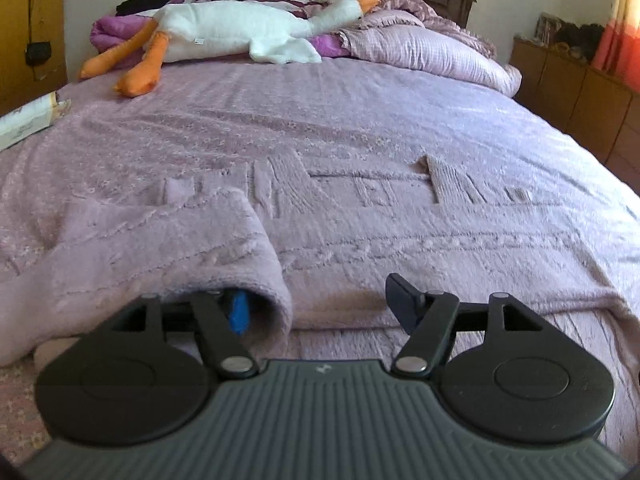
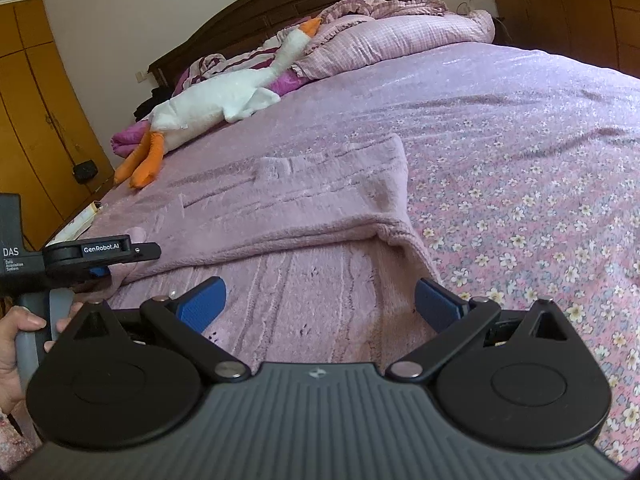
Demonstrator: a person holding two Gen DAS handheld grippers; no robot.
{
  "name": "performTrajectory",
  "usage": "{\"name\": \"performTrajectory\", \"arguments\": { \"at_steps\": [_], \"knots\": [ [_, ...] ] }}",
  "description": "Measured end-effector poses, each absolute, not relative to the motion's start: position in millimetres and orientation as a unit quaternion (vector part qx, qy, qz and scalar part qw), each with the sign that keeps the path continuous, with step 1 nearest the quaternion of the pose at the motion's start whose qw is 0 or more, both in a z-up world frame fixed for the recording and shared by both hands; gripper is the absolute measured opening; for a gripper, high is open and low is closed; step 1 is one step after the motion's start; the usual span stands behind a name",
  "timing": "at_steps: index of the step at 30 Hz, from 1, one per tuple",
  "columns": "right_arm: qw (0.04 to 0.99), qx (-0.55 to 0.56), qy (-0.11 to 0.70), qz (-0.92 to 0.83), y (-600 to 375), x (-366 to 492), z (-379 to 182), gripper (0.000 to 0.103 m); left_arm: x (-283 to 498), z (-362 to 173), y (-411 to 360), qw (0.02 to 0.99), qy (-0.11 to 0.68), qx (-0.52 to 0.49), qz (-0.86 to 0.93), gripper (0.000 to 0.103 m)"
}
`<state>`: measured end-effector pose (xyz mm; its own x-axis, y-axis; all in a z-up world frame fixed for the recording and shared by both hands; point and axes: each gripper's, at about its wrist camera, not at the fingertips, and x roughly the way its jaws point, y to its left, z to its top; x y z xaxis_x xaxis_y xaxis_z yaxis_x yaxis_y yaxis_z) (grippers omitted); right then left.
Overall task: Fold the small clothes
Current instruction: 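Fold the hem with the left tool over the folded body and release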
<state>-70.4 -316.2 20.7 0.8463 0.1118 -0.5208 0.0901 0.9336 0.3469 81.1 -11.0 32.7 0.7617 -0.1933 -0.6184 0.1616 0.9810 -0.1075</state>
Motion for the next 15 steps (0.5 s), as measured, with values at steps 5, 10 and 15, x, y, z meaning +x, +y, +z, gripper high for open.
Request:
{"name": "performTrajectory", "arguments": {
  "at_steps": [5, 10, 15],
  "knots": [
    [0.942, 0.183, 0.281, 0.007, -316, -72, 20, 0.103, 76, 38, -3, 0.932, 0.346, -0.049, -0.094, 0.069],
    [0.942, 0.183, 0.28, 0.007, -315, -74, 22, 0.103, 63, 49, 9, 0.926, 0.357, -0.071, -0.099, 0.069],
    [0.944, 0.178, 0.278, 0.014, -309, -74, 27, 0.103, 44, 57, 21, 0.926, 0.361, -0.061, -0.086, 0.069]
  ]
}}
